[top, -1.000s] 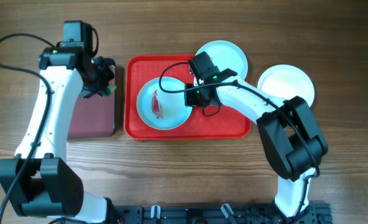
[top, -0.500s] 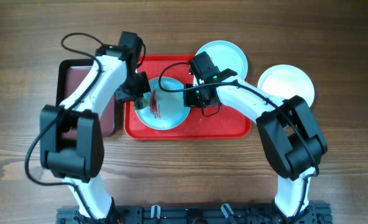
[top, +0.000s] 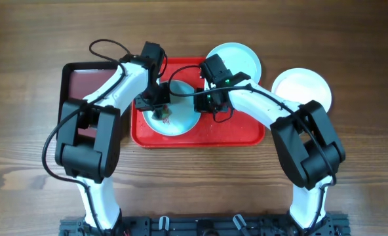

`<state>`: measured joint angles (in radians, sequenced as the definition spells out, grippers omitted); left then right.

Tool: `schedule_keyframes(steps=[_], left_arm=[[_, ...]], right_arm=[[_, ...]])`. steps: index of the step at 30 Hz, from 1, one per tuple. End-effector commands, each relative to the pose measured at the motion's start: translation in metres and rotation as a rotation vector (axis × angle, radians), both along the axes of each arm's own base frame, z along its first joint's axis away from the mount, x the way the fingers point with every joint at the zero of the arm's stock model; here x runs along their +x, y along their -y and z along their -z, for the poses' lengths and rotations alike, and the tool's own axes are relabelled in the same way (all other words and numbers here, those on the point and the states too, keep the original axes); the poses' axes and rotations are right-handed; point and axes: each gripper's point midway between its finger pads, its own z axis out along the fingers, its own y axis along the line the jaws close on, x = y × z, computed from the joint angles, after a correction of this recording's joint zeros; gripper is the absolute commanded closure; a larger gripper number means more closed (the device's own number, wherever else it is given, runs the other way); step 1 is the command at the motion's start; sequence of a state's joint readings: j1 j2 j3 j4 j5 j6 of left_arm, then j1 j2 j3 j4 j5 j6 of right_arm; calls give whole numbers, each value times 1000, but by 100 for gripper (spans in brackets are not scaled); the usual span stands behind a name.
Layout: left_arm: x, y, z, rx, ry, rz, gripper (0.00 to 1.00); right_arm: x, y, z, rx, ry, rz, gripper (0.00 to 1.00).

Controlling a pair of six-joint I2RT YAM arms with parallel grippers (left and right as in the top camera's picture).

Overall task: Clean dirty plates on tray and stack at the side
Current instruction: 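Carry the sponge with the left gripper onto the blue plate, then scrub the blue plate with the sponge while the right gripper holds it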

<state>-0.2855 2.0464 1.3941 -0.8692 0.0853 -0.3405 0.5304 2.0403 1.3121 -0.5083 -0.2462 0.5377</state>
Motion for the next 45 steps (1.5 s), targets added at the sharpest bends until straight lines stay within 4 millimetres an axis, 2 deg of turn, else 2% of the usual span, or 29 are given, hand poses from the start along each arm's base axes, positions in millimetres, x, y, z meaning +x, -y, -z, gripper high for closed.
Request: schedule_keyframes(steps=[1,5,7,8,11,17,24,28,31,34,37,39,42,43,45], left_arm=[[4,11,31,-40,33,36,96],[31,22,30,-76,155,43,96],[35,27,29,-83,179,59,96],[33,36,28,-111,184,129,96],[25,52,26,-160,175,243,96],[-5,62,26,-243,64,302,96],[-43,58,25,-269,-77,392,96],[-48,48,27,-231,-102,394,96],[-28,4,36,29,-67,166,96],[-7,-41,33,299,35,-32,96],[13,-65,21,480,171,-160,96],[18,-70,14,547,230,-206,96],[15,-58,16,526,226,-178,96],[5,-40,23,448,166,-136,96],[-9,-19,31,326,79,-73,96]], right_arm=[[-4,-1,12,-8,-29,-11,96],[-5,-1,12,-4,-32,-17,96],[-5,-1,12,-4,-31,-18,96],[-5,-1,12,-4,-32,-18,96],[-5,-1,12,-4,-31,-18,96],[-6,-2,12,-1,-33,-22,96],[-5,-3,12,3,-32,-23,96],[-6,-2,12,2,-33,-23,96],[-5,-2,12,2,-33,-21,96],[-5,-1,12,2,-33,-20,96],[-5,-1,12,2,-34,-19,96],[-5,-1,12,3,-33,-17,96],[-4,-1,12,3,-33,-16,96],[-5,-2,12,7,-36,-18,96],[-4,-4,9,45,-49,-21,96]])
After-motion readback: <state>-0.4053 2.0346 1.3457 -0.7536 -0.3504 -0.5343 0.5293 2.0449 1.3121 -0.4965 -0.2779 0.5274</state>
